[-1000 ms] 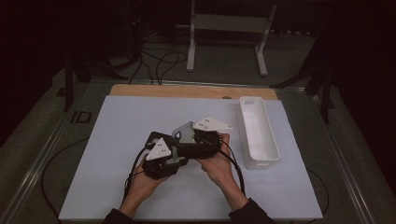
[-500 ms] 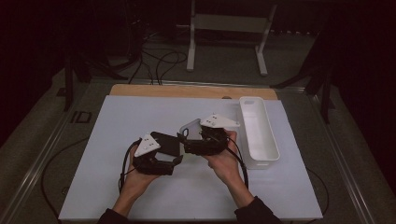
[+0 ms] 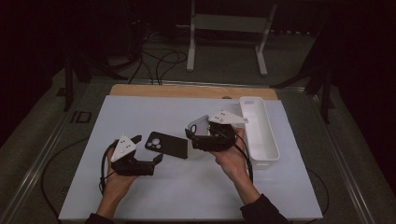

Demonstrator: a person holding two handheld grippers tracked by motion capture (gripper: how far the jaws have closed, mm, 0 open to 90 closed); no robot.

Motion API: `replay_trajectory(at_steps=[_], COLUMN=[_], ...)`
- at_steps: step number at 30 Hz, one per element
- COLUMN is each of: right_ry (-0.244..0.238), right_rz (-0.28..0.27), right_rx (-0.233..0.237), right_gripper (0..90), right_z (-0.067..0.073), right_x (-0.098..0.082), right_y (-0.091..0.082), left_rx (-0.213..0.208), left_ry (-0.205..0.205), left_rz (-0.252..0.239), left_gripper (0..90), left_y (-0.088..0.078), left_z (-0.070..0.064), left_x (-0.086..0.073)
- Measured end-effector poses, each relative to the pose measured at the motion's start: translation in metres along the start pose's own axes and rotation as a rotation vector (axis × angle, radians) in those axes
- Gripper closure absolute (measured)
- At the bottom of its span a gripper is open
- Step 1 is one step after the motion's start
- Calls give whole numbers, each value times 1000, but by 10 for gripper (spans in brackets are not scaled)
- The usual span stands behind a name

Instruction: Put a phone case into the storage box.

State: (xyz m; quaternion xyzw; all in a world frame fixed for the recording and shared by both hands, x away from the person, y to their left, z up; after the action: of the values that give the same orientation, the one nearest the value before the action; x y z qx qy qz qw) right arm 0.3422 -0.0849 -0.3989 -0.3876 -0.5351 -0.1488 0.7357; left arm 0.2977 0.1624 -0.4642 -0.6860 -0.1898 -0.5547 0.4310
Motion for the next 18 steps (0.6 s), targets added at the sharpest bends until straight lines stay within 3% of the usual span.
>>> replay_trajectory(at_steps=[2,12,18], right_ry=[16,27,29], right_rz=[-6,-3,1], right_rx=[1,-11,-22], right_gripper=[167,166,166], right_z=[-5,-14,-19], right_x=[0,-3,-5], right_y=[-1,-2,-4], left_rx=[9,62,78], left_ry=[-14,1,1], left_rz=[-11,-22,2], left_gripper=[3,3,3], left_y=[-4,-18,-25], left_z=[5,15,18], left_x=[-2,-12,-24])
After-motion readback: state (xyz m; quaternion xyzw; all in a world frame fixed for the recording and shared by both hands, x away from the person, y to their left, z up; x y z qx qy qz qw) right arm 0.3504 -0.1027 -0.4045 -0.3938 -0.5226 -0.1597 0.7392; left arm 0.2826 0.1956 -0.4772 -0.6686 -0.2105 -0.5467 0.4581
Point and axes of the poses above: each handheld gripper's, and its own axes: y roughly forward along the jaws, x roughly out of its top, z roughly to its left, the point moved 4 cm from there along y, roughly forward along the jaws, and after that the axes turned 2 degrees about x, right-handed, at the moved point
